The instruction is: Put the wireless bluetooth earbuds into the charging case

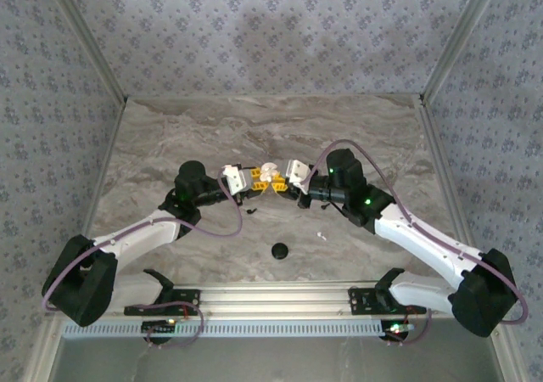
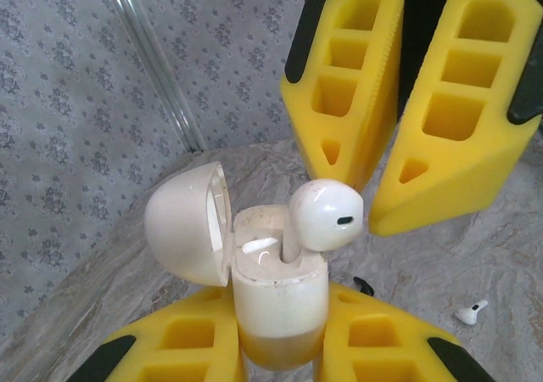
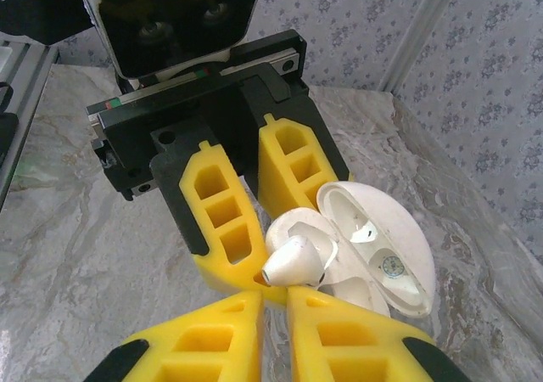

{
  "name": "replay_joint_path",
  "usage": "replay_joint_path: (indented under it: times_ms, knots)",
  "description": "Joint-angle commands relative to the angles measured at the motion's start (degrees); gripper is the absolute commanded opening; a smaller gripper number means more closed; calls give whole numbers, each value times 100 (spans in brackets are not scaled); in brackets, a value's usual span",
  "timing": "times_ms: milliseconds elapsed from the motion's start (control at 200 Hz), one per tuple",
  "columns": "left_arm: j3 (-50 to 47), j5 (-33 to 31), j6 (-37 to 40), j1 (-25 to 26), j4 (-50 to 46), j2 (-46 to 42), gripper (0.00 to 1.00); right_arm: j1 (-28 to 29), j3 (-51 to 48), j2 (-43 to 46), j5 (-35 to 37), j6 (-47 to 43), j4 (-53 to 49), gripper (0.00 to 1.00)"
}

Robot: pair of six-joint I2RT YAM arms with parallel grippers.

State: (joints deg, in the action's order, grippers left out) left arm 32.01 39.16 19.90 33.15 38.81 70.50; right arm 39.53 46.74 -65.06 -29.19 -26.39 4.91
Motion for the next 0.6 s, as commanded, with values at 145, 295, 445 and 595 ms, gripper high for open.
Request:
replay_joint_path:
  times_ms: [145,295,445,595]
  knots:
    - [51,2,-30,34,138,-89,11,64,265,-112,-56,-102,-59,17]
    - [51,7,-30,35,136,-98,11,88,296,-156,1,-111,-103,17]
    - [52,4,-39,34,132,-107,11,127,332,-174,109,-137,-197,20]
    - [51,-13,-25,35,110,-107,10,143,332,-140,124,-153,-245,20]
